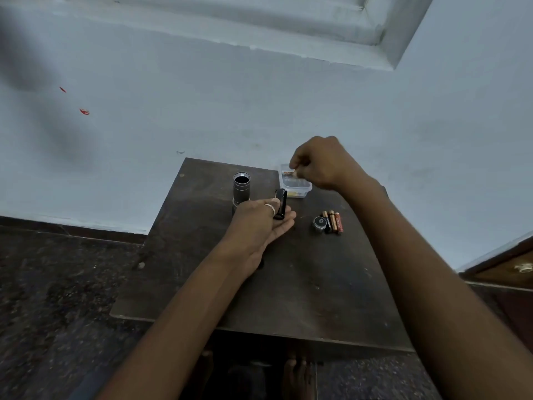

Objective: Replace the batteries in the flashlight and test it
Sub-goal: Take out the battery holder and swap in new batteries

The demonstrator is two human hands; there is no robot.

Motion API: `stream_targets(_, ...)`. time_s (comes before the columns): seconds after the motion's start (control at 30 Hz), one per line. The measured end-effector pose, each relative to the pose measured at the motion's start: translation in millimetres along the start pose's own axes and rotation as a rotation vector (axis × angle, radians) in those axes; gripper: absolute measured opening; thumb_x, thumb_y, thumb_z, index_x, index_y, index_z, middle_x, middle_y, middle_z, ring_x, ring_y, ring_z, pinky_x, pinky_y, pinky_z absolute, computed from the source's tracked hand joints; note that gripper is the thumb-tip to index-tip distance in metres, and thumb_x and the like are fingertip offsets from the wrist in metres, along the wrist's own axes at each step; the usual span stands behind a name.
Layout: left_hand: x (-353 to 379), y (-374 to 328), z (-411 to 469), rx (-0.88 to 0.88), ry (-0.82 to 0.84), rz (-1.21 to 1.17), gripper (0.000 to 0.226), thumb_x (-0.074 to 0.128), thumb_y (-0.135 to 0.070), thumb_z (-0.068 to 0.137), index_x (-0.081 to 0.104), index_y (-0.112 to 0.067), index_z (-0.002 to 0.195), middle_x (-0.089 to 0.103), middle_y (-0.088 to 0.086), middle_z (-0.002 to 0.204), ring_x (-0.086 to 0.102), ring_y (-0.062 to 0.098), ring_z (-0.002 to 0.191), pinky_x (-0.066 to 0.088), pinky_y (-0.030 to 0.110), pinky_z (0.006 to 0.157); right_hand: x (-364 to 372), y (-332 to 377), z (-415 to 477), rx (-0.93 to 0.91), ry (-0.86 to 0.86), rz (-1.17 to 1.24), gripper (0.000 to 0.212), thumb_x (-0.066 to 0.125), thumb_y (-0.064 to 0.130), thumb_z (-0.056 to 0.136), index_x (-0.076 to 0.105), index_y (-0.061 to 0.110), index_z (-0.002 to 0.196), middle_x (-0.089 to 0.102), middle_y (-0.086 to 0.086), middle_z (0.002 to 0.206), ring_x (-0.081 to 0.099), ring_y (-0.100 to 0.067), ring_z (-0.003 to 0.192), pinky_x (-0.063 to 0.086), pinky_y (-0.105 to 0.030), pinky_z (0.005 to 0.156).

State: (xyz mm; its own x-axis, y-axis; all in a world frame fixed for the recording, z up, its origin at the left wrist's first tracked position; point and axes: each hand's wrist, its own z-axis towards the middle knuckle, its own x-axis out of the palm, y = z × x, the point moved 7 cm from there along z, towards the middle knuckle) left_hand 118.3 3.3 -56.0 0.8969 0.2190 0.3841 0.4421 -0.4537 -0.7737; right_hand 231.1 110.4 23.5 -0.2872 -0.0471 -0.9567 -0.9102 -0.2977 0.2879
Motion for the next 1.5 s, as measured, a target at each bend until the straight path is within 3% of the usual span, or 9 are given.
stream_targets(0.13, 0.3, 0.7, 0.0, -0.034, 0.003, -0.031, 0.015, 0.045, -0.003, 0.102, 0.059, 0.0, 0.097, 0.065, 0.02, 0.104, 0.068, 0.023, 0.091, 0.058, 0.033, 0.08, 21.5, 3.2, 25.1, -0.028, 0.298, -0.188, 0.019, 0.077, 0.01, 0.082, 0.08, 0.014, 0.101, 0.076, -0.002, 0.101, 0.068, -0.02, 0.101, 0.054, -0.03, 0.088)
stream_targets(0.23, 0.4, 0.7, 0.2, -0.032, 0.012, -0.025, 0.016, 0.045, -0.004, 0.102, 0.059, 0.003, 0.103, 0.065, 0.019, 0.101, 0.068, 0.023, 0.091, 0.058, 0.032, 0.08, 31.3, 5.4, 32.2, -0.056, 0.356, -0.264, 0.014, 0.07, 0.011, 0.085, 0.078, 0.022, 0.087, 0.075, -0.002, 0.098, 0.067, -0.023, 0.102, 0.056, -0.039, 0.094)
stream_targets(0.3, 1.0, -0.1, -0.7, -0.03, 0.016, -0.027, 0.016, 0.045, -0.003, 0.102, 0.059, 0.001, 0.097, 0.064, 0.02, 0.102, 0.068, 0.024, 0.091, 0.058, 0.033, 0.081, 35.7, 7.8, 33.8, -0.083, 0.377, -0.297, 0.025, 0.069, 0.006, 0.084, 0.071, 0.029, 0.075, 0.072, 0.001, 0.092, 0.068, -0.021, 0.098, 0.057, -0.038, 0.091)
stream_targets(0.4, 1.8, -2.1, -1.5, -0.024, 0.024, -0.028, 0.018, 0.044, -0.003, 0.102, 0.059, -0.001, 0.092, 0.064, 0.021, 0.103, 0.068, 0.025, 0.092, 0.058, 0.034, 0.082, 37.0, 7.8, 33.9, -0.095, 0.392, -0.288, 0.022, 0.074, 0.007, 0.081, 0.073, 0.029, 0.08, 0.074, -0.001, 0.093, 0.069, -0.021, 0.097, 0.058, -0.039, 0.09)
stream_targets(0.5, 2.3, -2.2, -2.7, -0.025, 0.026, -0.029, 0.018, 0.044, -0.002, 0.102, 0.059, -0.001, 0.092, 0.064, 0.021, 0.104, 0.068, 0.025, 0.092, 0.058, 0.033, 0.081, 36.4, 5.3, 31.7, -0.106, 0.385, -0.245, 0.018, 0.075, 0.009, 0.084, 0.079, 0.021, 0.096, 0.076, -0.003, 0.102, 0.068, -0.022, 0.102, 0.056, -0.039, 0.093)
stream_targets(0.7, 3.6, -2.2, -4.3, -0.038, 0.027, -0.031, 0.018, 0.044, -0.002, 0.102, 0.059, -0.002, 0.092, 0.064, 0.02, 0.103, 0.068, 0.024, 0.091, 0.058, 0.033, 0.08, 36.9, 2.1, 28.1, -0.106, 0.376, -0.213, 0.024, 0.072, 0.006, 0.084, 0.078, 0.016, 0.106, 0.076, -0.008, 0.112, 0.068, -0.025, 0.107, 0.054, -0.041, 0.097)
stream_targets(0.97, 3.8, -2.0, -3.3, -0.04, 0.032, -0.039, 0.017, 0.043, -0.001, 0.102, 0.059, -0.002, 0.095, 0.064, 0.02, 0.102, 0.068, 0.025, 0.092, 0.058, 0.034, 0.08, 42.8, -0.9, 27.2, -0.141, 0.236, -0.235, 0.02, 0.067, 0.004, 0.084, 0.079, 0.014, 0.097, 0.076, -0.01, 0.105, 0.07, -0.03, 0.098, 0.057, -0.041, 0.088)
stream_targets(1.33, 2.0, -1.3, -0.1, -0.016, 0.049, -0.061, 0.015, 0.045, -0.003, 0.102, 0.059, 0.002, 0.099, 0.065, 0.019, 0.098, 0.069, 0.025, 0.091, 0.059, 0.033, 0.08, 52.3, -8.0, 32.2, 0.031, 0.115, -0.215, 0.018, 0.058, 0.008, 0.082, 0.071, 0.003, 0.093, 0.069, -0.019, 0.098, 0.063, -0.036, 0.086, 0.05, -0.033, 0.068)
stream_targets(1.5, 0.3, -2.2, 0.9, -0.037, 0.061, -0.092, 0.016, 0.045, -0.003, 0.101, 0.061, 0.003, 0.101, 0.068, 0.02, 0.101, 0.07, 0.027, 0.095, 0.059, 0.034, 0.081, 26.1, -7.1, 18.8, 0.109, 0.057, -0.063, 0.03, 0.057, 0.002, 0.076, 0.074, 0.0, 0.101, 0.074, -0.018, 0.103, 0.069, -0.036, 0.096, 0.06, -0.044, 0.083)
